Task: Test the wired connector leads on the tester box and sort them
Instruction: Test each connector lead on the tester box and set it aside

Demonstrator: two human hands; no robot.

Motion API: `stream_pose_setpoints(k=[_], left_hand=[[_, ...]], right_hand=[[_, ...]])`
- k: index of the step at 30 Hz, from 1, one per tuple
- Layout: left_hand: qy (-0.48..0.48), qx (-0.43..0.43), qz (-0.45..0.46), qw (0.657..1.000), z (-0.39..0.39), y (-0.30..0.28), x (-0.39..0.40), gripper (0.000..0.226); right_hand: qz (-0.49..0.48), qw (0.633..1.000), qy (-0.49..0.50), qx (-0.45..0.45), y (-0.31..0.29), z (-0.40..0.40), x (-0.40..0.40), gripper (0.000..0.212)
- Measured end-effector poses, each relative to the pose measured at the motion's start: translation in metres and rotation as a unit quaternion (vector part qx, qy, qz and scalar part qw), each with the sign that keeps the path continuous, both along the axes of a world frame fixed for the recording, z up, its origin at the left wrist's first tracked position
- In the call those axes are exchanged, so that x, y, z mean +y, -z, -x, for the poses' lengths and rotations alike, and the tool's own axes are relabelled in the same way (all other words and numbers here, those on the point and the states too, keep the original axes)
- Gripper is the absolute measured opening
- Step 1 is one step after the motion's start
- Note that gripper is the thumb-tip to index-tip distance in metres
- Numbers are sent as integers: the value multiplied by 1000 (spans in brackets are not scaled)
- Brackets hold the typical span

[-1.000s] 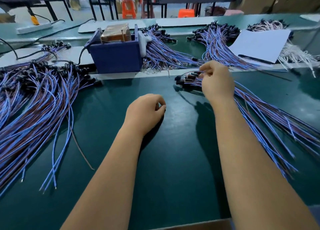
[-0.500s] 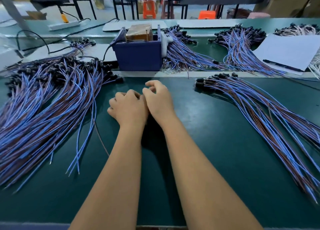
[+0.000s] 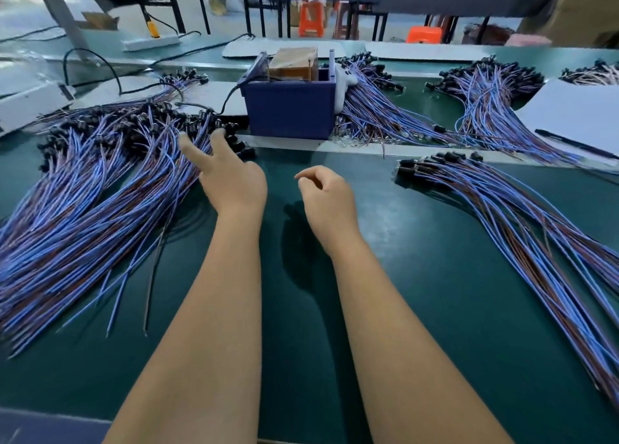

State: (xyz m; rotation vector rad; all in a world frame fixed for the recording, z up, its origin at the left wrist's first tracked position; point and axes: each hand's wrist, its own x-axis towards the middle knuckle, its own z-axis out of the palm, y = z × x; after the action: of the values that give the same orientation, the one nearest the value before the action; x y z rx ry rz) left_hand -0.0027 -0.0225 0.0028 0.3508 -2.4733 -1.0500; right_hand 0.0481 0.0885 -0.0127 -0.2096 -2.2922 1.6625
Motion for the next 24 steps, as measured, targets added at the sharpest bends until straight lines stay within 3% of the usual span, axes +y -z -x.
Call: stream_pose_setpoints(k=[3, 5, 8, 14, 18, 24], left_hand=[[-29, -49, -45, 997, 12, -3, -2, 89], [-46, -72, -48, 995, 22, -1, -11, 91], [-56, -70, -25, 996, 30, 5, -27, 82], [-23, -9, 17, 1000, 31, 14, -40, 42], [64, 17, 0, 998, 33, 17, -46, 28], [235, -48, -38, 970, 33, 9, -67, 17]], right_hand=[[3, 1000, -4, 0, -1, -1, 1, 17], [16, 1000, -6, -3, -1, -1, 2, 18], [23, 1000, -6, 0, -2, -1, 3, 20], [-28, 999, -24, -10, -1, 0, 0, 17], [-22, 999, -25, -11, -1, 0, 1, 18], [-25, 999, -28, -10, -1, -2, 2, 18]])
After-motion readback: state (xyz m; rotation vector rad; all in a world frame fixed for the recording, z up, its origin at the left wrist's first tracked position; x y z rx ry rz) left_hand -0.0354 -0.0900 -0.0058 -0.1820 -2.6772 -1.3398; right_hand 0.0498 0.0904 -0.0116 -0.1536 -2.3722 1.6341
